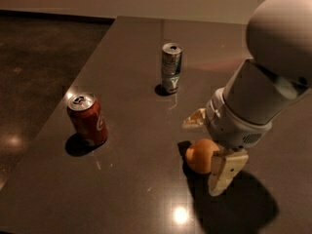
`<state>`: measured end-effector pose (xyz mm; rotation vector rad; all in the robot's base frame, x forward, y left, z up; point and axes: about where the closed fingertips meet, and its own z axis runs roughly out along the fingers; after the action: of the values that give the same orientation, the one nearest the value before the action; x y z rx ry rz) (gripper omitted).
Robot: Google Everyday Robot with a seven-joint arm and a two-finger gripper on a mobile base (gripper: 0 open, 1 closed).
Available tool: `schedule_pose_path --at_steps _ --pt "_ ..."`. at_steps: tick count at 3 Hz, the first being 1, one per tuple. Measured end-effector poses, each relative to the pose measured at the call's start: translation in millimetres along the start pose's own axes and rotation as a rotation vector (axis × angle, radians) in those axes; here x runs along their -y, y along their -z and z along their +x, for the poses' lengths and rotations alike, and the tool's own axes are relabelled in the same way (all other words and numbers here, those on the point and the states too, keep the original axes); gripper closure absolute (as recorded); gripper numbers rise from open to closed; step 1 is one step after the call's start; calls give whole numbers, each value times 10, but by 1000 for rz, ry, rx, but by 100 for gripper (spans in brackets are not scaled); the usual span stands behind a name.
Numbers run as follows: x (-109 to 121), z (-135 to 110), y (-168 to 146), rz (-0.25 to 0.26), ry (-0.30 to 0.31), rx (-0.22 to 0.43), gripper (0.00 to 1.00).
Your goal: Pick orange
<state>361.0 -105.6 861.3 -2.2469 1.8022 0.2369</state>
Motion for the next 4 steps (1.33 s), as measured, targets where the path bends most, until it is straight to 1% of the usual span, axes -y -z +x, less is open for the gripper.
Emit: schedule_pose_path --at_steps 2,3,4 --pt "27 138 -2 2 -8 -29 65" --pt "126 120 253 30 -19 -32 88" --pt "373 21 829 88 -41 -17 100"
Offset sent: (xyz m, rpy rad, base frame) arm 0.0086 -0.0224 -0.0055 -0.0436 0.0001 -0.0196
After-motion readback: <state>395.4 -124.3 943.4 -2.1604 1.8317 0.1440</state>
